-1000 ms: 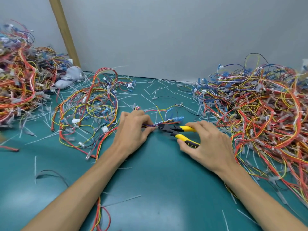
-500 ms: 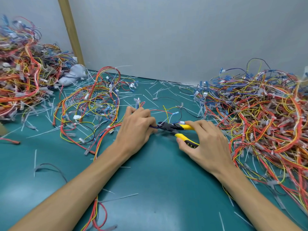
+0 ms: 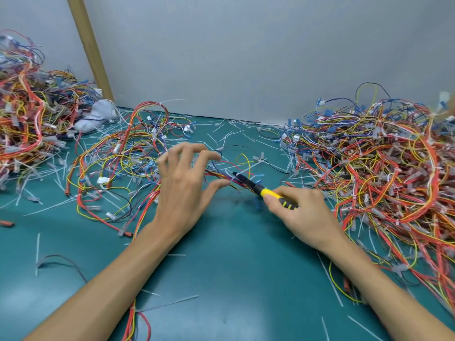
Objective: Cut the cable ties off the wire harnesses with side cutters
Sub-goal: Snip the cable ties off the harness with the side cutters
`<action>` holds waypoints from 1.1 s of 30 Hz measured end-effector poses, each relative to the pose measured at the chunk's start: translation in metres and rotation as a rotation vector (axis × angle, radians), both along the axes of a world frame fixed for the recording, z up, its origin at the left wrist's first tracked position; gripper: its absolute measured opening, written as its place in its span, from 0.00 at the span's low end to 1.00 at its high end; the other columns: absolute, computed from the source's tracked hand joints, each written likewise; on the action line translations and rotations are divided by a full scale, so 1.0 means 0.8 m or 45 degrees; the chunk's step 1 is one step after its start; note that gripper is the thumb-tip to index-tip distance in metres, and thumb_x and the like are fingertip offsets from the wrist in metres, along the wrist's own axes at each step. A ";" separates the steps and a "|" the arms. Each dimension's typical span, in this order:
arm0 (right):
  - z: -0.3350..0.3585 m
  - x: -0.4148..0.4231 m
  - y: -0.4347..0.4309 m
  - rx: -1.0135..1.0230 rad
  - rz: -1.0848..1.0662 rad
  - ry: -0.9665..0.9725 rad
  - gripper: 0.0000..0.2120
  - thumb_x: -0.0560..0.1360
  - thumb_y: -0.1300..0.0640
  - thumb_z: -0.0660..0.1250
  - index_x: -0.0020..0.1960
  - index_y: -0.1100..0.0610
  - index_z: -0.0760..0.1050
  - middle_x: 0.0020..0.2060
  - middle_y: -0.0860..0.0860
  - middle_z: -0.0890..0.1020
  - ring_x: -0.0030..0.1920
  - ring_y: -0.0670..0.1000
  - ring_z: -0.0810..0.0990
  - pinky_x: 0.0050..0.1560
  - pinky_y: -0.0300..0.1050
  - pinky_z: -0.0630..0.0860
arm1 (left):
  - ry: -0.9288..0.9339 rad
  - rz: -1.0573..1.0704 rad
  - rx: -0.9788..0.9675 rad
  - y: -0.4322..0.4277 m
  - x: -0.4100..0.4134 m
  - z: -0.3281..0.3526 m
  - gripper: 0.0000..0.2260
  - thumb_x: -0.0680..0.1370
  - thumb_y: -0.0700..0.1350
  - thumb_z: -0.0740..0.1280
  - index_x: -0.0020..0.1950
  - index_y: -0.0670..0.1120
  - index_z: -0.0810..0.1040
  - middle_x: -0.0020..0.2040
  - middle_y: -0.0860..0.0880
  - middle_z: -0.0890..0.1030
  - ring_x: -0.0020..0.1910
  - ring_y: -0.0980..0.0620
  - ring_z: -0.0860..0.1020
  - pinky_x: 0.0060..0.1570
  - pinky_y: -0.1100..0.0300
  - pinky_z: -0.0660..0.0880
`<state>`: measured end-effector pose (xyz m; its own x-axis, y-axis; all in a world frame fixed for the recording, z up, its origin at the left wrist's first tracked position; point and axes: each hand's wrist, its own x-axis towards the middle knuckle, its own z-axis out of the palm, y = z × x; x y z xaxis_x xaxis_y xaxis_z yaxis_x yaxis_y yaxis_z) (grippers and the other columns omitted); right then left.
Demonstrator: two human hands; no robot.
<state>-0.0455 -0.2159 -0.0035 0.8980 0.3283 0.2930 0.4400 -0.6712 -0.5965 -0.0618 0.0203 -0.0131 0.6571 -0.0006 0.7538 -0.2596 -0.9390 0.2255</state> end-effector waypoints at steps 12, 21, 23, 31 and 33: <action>-0.006 -0.002 -0.001 0.180 0.058 -0.004 0.15 0.74 0.39 0.62 0.32 0.44 0.77 0.24 0.47 0.73 0.26 0.44 0.68 0.30 0.40 0.66 | 0.374 -0.410 -0.440 -0.004 -0.007 0.008 0.15 0.77 0.60 0.60 0.45 0.52 0.80 0.40 0.63 0.77 0.49 0.56 0.73 0.59 0.44 0.68; -0.007 0.004 -0.020 -0.194 -0.005 -0.394 0.19 0.67 0.34 0.66 0.50 0.47 0.76 0.40 0.40 0.79 0.40 0.43 0.76 0.41 0.43 0.74 | 0.405 -0.441 -0.393 -0.003 -0.006 -0.004 0.00 0.75 0.49 0.72 0.44 0.55 0.83 0.39 0.57 0.79 0.50 0.50 0.69 0.53 0.50 0.62; -0.010 0.005 -0.020 -0.245 0.029 -0.413 0.20 0.68 0.34 0.66 0.52 0.47 0.75 0.43 0.40 0.78 0.44 0.42 0.76 0.44 0.41 0.73 | 0.382 -0.412 -0.341 0.000 -0.005 -0.007 0.01 0.75 0.48 0.72 0.44 0.54 0.83 0.40 0.59 0.78 0.51 0.49 0.68 0.50 0.54 0.58; -0.014 0.006 -0.017 -0.315 0.121 -0.426 0.24 0.72 0.36 0.66 0.60 0.50 0.74 0.51 0.44 0.76 0.52 0.47 0.75 0.56 0.42 0.70 | 0.376 -0.408 -0.313 -0.001 -0.004 -0.007 0.06 0.73 0.52 0.69 0.44 0.52 0.84 0.40 0.59 0.78 0.49 0.50 0.67 0.53 0.50 0.64; -0.013 0.006 -0.017 -0.322 0.130 -0.413 0.24 0.72 0.36 0.66 0.60 0.50 0.74 0.51 0.44 0.77 0.52 0.47 0.75 0.56 0.43 0.71 | 0.383 -0.412 -0.315 -0.001 -0.004 -0.007 0.06 0.73 0.52 0.69 0.44 0.52 0.85 0.40 0.58 0.78 0.49 0.50 0.67 0.53 0.47 0.66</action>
